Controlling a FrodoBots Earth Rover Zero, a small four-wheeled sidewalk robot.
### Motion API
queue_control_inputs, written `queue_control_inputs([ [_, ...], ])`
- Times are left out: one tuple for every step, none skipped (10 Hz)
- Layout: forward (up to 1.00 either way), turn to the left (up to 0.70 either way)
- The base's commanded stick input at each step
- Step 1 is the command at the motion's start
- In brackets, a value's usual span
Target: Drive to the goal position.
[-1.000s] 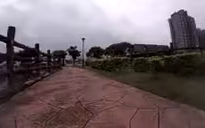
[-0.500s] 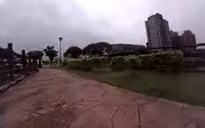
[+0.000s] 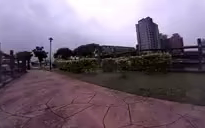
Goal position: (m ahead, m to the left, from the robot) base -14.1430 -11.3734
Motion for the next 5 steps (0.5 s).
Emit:
queue_control_inputs([
  [0.0,0.0],
  [0.0,0.0],
  [0.0,-0.17],
  [0.0,-0.74],
  [0.0,-1.0],
])
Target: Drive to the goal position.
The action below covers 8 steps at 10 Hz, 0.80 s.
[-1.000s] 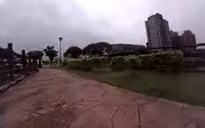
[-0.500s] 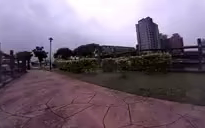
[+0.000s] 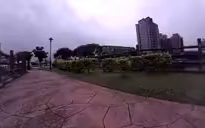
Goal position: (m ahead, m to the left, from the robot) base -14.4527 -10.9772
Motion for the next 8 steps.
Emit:
queue_control_inputs([
  [0.0,-1.0],
  [0.0,-1.0],
  [0.0,-1.0],
  [0.0,-1.0],
  [0.0,-1.0],
  [0.0,-1.0],
  [0.0,-1.0],
  [0.0,-1.0],
])
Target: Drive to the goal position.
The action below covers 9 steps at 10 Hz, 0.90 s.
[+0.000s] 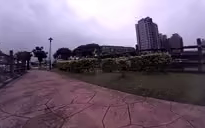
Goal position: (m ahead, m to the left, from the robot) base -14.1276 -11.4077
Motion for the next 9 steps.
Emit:
queue_control_inputs([
  [0.0,-1.0],
  [0.0,-1.0],
  [0.0,-1.0],
  [0.0,-1.0],
  [0.0,-1.0],
  [0.0,-1.0],
  [0.0,-1.0],
  [0.0,-1.0],
  [0.0,-1.0],
])
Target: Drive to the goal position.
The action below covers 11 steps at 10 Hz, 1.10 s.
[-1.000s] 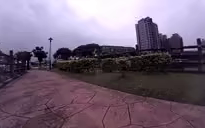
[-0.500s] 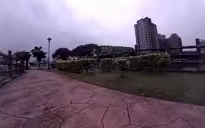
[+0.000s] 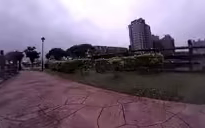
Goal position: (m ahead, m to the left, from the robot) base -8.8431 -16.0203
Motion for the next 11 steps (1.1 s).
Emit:
queue_control_inputs([
  [0.0,-1.0],
  [0.0,-1.0],
  [0.0,-1.0],
  [0.0,-1.0],
  [0.0,-1.0],
  [0.0,-1.0],
  [0.0,-1.0],
  [0.0,-1.0],
  [0.0,-1.0],
  [0.0,-1.0],
  [0.0,-1.0],
])
